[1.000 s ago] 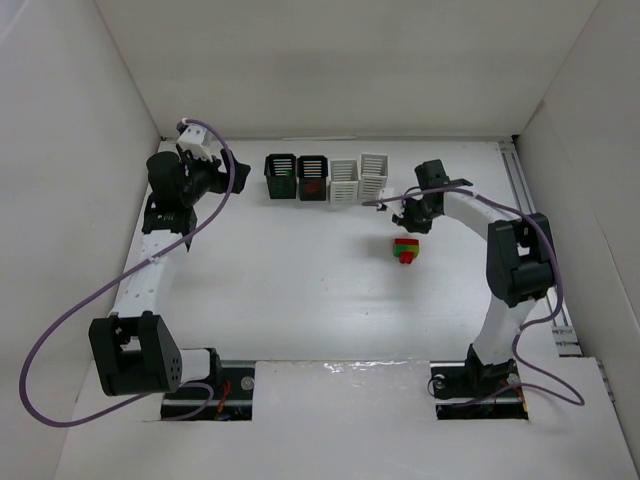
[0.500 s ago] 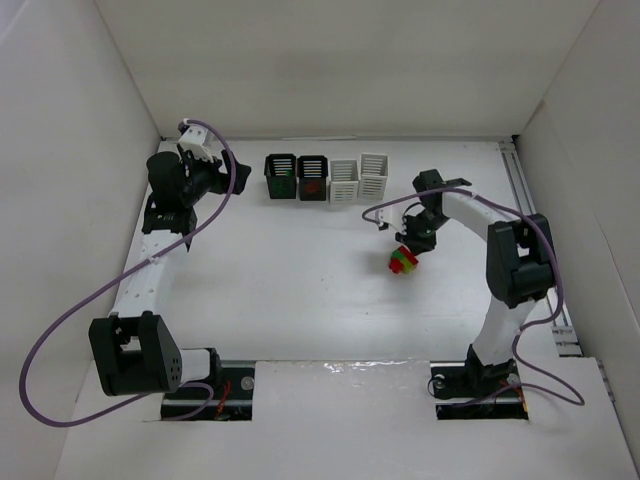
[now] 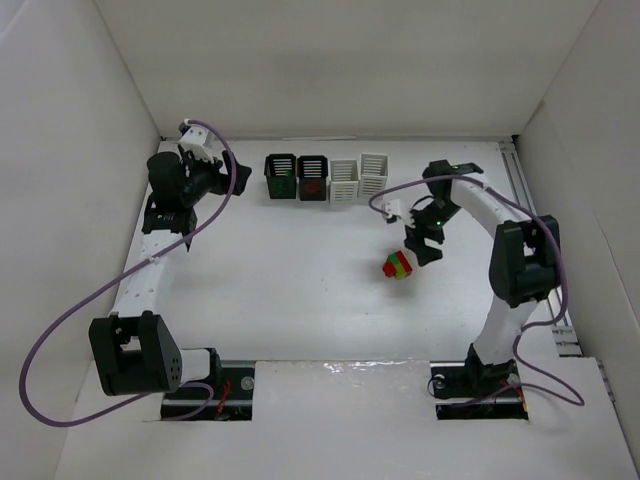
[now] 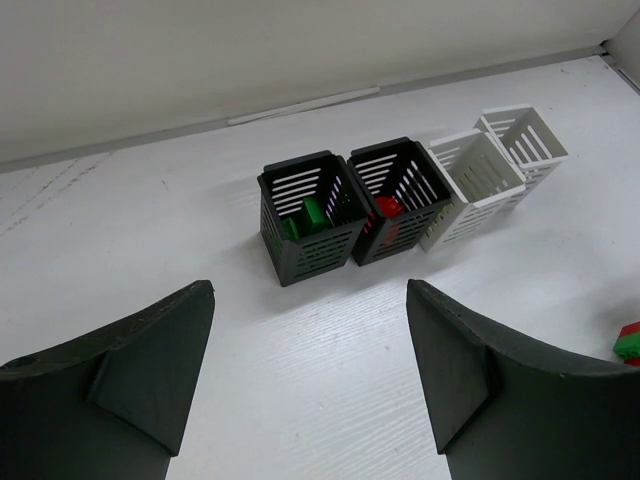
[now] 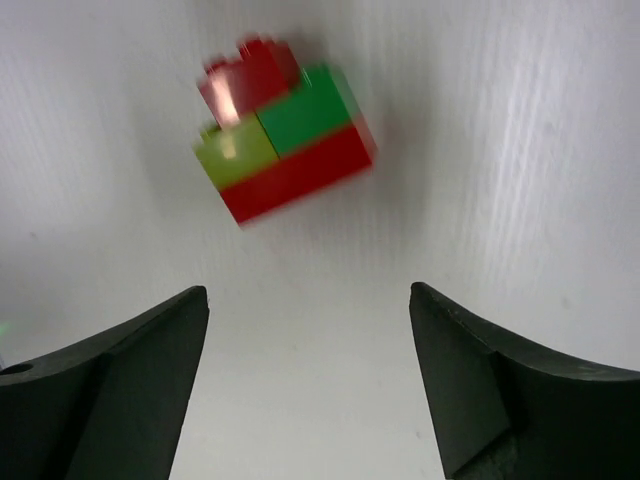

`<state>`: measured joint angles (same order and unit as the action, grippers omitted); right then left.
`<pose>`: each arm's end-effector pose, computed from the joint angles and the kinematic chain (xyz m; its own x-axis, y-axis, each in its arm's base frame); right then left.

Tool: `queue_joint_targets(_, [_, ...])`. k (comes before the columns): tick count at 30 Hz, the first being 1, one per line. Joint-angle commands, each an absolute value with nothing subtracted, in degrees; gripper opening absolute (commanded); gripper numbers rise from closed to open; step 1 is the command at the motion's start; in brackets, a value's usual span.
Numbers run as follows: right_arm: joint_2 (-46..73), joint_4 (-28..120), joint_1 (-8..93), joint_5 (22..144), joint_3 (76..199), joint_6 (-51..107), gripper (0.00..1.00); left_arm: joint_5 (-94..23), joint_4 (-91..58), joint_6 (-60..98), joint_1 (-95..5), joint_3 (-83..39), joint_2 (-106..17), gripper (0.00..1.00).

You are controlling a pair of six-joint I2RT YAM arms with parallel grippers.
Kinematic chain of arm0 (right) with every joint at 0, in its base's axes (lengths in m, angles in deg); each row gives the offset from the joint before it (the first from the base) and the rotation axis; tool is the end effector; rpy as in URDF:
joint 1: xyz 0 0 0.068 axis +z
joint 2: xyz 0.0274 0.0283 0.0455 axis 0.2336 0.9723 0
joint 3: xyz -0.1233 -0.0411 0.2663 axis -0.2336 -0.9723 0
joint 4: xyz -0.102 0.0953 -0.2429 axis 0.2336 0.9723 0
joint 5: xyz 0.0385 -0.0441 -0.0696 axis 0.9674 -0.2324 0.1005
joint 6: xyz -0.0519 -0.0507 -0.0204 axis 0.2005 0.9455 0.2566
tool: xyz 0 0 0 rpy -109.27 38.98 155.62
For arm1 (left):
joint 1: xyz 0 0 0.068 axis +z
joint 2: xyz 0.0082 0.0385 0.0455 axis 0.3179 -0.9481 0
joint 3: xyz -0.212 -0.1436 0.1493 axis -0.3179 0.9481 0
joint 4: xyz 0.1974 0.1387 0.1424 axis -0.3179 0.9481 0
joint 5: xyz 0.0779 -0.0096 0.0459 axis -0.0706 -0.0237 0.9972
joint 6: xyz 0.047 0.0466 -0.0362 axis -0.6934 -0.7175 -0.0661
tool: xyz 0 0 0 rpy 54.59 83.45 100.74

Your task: Sort the legos into containers by color

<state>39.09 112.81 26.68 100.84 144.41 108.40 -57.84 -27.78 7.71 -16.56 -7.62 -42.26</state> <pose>0.3489 0.1102 0.2056 -0.0874 -0.9083 -0.4090 -0.9883 0.0273 0.1504 0.3387 -0.0206 0.3697 -0.0485 -0.0076 -0.9988 0.4762 0.8788 -0.0298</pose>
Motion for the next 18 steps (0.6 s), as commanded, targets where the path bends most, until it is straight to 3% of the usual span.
queue_joint_targets(1, [34.3,122.2,19.6,98.6,148.1,120.7,0.87,-58.8,-28.6,6.8,-16.2,-9.5,-42.0,0.74])
queue_joint_targets(7, [29.0,123.7,16.0,100.3,146.1,135.0,0.88,-59.4,-30.2,8.4,-16.2,-9.0,-42.5,0.74])
queue_joint_targets(18, [26.5,111.1,26.6,104.1,135.3,137.0,0.98,-57.9,-30.1,9.1,-16.2,-8.4,-41.4,0.74])
